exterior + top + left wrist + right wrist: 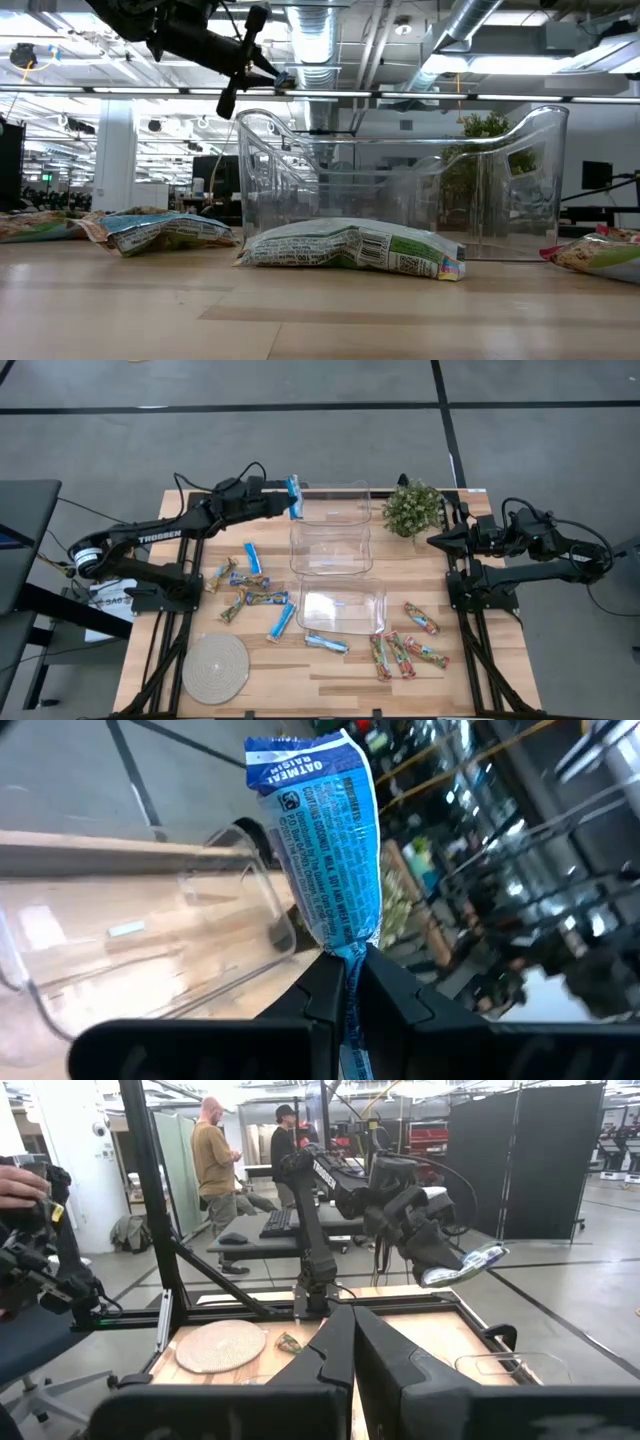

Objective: Pick and place Granola Bars by type
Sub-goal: Put the blue granola bar into the middle transparent bin

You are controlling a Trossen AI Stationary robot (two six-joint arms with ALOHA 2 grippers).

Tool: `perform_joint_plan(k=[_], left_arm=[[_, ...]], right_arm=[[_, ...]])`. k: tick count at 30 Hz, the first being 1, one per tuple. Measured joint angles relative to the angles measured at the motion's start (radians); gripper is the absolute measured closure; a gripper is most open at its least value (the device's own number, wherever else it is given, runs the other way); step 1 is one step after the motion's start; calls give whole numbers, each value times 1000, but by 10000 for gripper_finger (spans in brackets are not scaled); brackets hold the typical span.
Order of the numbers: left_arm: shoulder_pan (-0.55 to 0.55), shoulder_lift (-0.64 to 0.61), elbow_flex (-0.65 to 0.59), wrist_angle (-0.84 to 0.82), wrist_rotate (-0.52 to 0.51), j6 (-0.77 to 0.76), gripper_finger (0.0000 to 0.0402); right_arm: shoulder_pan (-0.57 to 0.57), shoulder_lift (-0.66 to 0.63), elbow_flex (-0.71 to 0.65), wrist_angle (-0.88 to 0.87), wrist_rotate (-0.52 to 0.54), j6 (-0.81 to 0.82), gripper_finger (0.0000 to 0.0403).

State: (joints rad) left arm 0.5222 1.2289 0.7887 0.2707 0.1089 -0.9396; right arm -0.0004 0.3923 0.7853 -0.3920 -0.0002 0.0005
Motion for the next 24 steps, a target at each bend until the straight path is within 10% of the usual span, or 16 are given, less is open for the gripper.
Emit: perform_joint_plan(k=[24], left_arm=[[-182,112,283,-445,-82,545,384]], right_arm=[[0,0,0,2,0,0,403]])
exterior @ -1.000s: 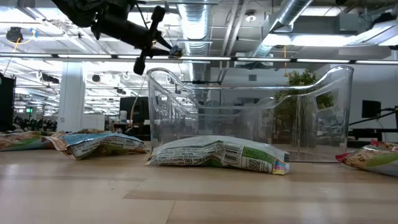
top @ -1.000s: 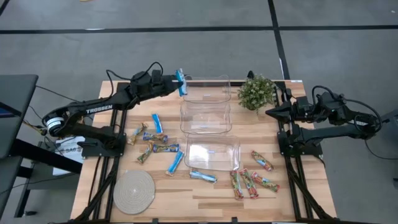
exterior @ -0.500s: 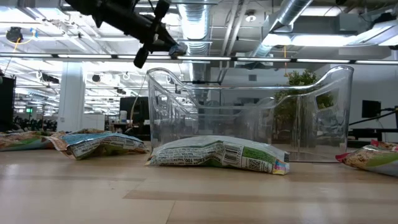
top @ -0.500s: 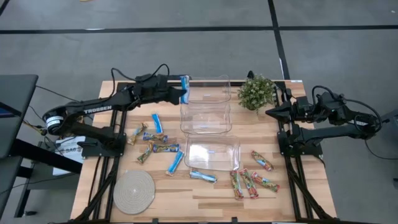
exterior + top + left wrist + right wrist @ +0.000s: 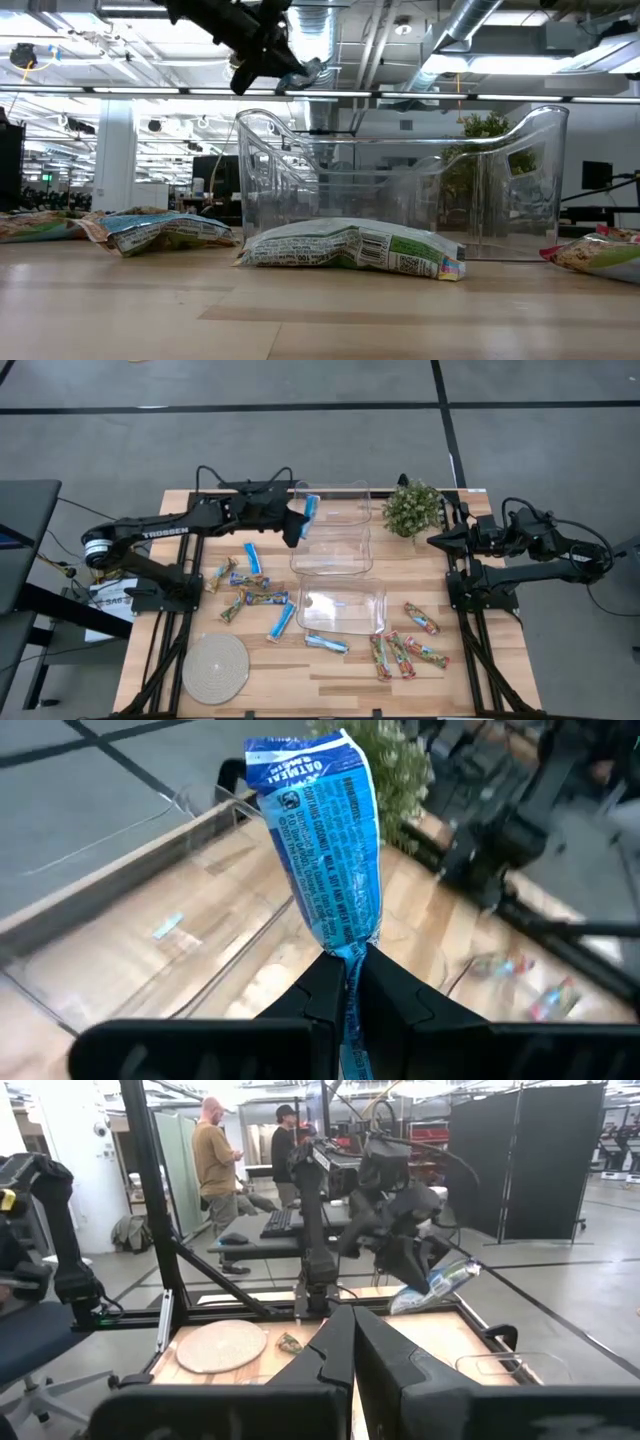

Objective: Pick and place Granola Bars by type
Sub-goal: Put the blue granola bar into the middle transparent bin

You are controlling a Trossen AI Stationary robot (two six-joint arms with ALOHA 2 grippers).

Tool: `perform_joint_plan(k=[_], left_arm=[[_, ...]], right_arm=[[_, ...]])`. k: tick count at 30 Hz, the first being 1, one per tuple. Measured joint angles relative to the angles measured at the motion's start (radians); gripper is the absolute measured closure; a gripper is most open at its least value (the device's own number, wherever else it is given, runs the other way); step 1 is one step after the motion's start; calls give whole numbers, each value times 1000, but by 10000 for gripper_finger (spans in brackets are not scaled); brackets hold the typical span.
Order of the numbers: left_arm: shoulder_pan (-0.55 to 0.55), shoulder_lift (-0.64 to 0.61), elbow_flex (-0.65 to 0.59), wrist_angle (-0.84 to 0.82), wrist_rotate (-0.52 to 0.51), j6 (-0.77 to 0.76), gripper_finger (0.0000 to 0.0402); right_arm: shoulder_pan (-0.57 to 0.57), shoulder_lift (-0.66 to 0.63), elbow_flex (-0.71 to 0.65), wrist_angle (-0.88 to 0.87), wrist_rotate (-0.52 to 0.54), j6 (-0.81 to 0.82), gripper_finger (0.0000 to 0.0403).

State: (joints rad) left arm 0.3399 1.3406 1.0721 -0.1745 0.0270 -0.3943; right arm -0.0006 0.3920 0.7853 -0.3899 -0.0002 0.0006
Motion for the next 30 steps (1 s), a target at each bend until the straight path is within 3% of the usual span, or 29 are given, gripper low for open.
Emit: perform_joint_plan(k=[12,30], left_arm=[[-53,156,150,-239,-16,189,384],[-102,354,203,-356,-141,197,384]], right_arm=[[0,0,0,1,0,0,403],[0,0,0,1,0,0,403]])
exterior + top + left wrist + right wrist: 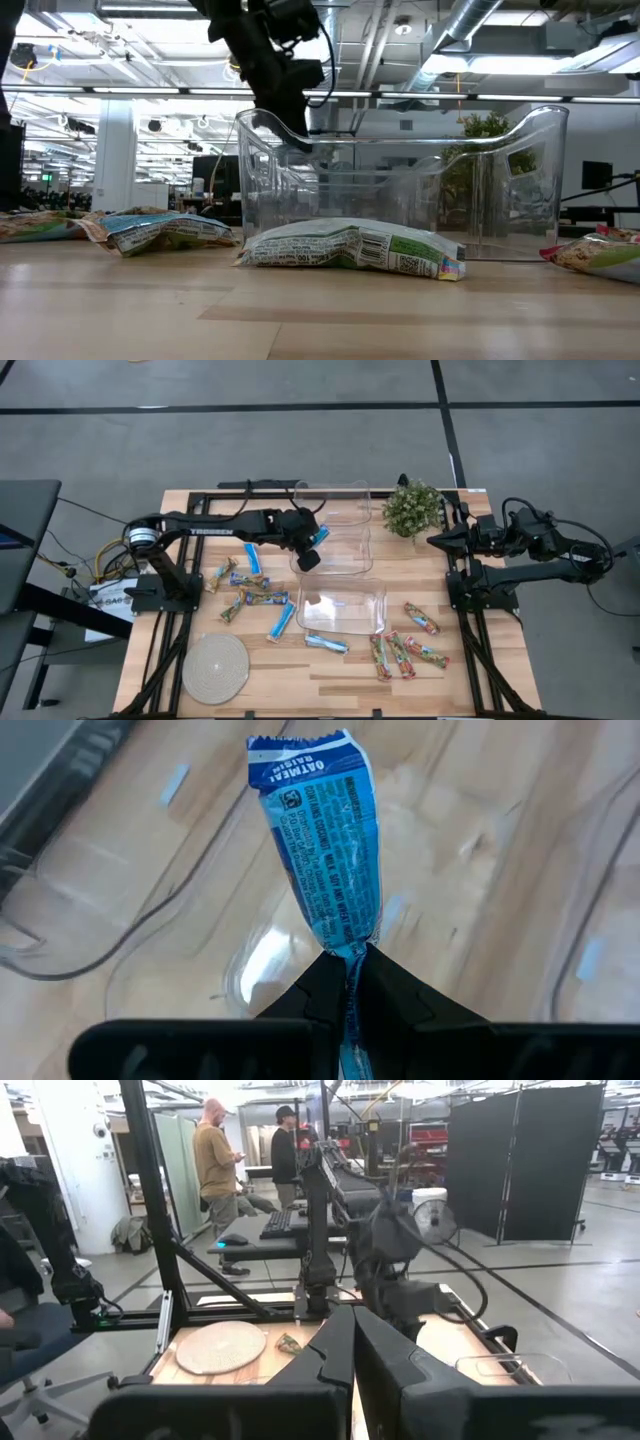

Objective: Pick and place Granola Bars by type
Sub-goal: Put the blue granola bar into the middle transparent bin

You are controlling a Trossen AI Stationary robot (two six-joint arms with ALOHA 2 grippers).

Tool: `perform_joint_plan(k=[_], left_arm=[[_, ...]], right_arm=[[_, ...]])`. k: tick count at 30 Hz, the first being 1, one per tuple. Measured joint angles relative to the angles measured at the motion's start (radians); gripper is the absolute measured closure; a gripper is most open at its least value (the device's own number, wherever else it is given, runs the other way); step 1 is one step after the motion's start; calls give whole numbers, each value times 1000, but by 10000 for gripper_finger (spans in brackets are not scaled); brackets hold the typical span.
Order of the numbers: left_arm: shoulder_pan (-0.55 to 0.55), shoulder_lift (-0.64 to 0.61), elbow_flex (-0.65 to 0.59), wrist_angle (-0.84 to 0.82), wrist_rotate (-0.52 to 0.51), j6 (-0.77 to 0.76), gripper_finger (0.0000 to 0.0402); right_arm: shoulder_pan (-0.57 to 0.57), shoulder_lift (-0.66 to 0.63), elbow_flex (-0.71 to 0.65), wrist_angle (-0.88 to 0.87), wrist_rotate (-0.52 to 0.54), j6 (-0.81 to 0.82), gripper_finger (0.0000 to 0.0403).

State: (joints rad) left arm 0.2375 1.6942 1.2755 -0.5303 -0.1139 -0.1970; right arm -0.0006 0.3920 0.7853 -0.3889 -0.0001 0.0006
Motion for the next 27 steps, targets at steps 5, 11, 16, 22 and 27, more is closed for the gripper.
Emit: perform_joint_plan(k=[5,11,16,22,27], left_arm=[[-2,40,0,-3,-4,33,384],[-2,73,-1,5,-17,35,384],[-2,78,-1,8,-68,35,380],[7,78,-1,-18,-83,-187,361],[17,77,-1,-27,10,-544,350]], right_arm=[[0,0,0,0,0,0,403],[0,0,0,0,0,0,403],[0,0,0,0,0,0,403],[0,0,0,0,0,0,403],[0,0,0,0,0,0,403]])
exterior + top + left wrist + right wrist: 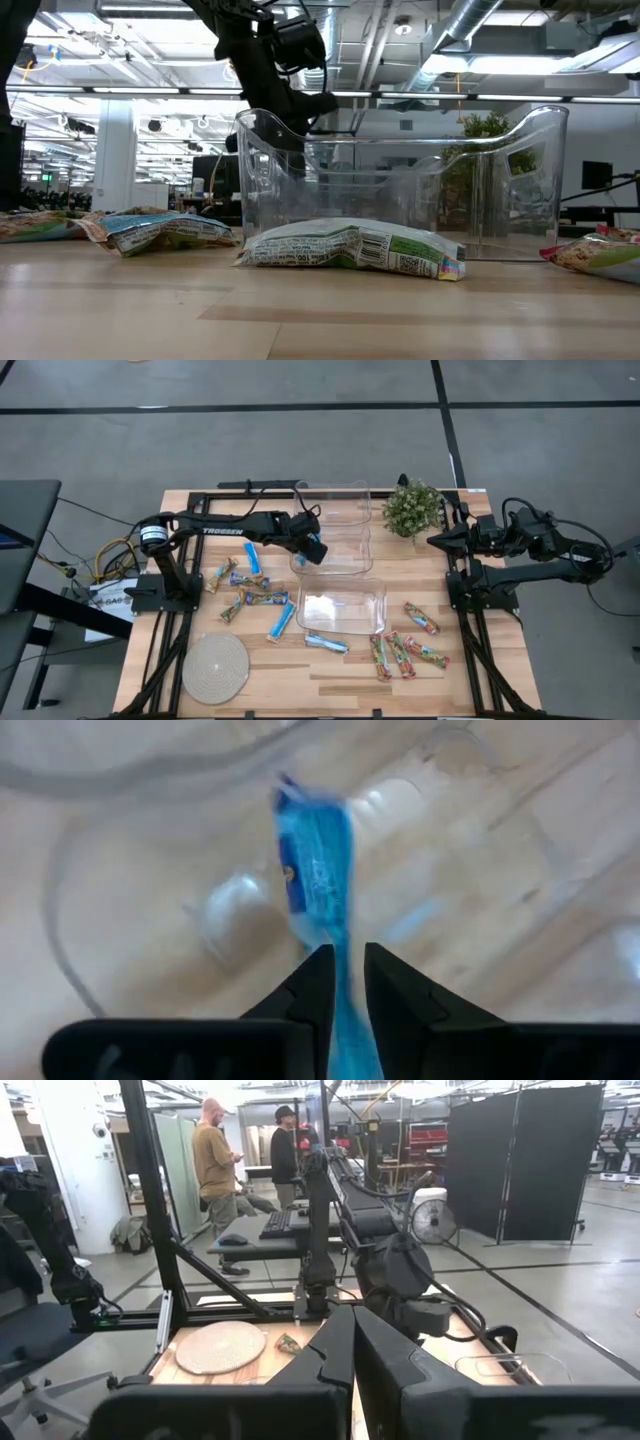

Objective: Pick and place Granola Bars by type
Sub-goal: Put the blue granola bar into the middle transparent bin

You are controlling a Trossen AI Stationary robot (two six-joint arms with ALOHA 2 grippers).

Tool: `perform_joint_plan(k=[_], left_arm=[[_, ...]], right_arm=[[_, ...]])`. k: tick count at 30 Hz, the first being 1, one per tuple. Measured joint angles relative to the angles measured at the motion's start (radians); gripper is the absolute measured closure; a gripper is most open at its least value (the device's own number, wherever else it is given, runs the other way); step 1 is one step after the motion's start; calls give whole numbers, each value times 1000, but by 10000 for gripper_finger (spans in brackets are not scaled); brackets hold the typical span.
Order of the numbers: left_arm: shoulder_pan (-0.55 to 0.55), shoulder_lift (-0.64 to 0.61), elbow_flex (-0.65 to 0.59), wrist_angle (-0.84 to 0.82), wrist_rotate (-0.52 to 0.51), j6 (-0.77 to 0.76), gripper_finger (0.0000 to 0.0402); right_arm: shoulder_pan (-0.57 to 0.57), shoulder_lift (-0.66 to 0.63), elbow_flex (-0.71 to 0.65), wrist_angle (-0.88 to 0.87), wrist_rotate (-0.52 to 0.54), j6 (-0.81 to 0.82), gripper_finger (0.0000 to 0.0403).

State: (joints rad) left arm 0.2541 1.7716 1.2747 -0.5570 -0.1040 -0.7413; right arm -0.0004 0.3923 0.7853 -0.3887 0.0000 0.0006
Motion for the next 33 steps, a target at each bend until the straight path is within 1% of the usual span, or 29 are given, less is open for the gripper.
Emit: perform_joint_plan(k=[2,5,10,17,21,23,29,33], left_arm=[[1,0,0,4,30,-92,349],[1,0,0,8,36,-179,349],[5,-1,0,10,10,-205,349],[5,-3,0,28,13,-96,349],[2,-33,0,44,17,-26,349],[-2,-55,0,44,5,-5,349],[-30,-140,0,47,-75,37,349],[-47,-202,0,40,-93,66,349]], right_arm=[[0,0,0,0,0,0,403],[0,0,0,0,0,0,403],[0,0,0,0,0,0,403],[0,0,0,0,0,0,403],[0,0,0,0,0,0,403],[0,0,0,0,0,0,403],[0,0,0,0,0,0,403],[0,0,0,0,0,0,403]])
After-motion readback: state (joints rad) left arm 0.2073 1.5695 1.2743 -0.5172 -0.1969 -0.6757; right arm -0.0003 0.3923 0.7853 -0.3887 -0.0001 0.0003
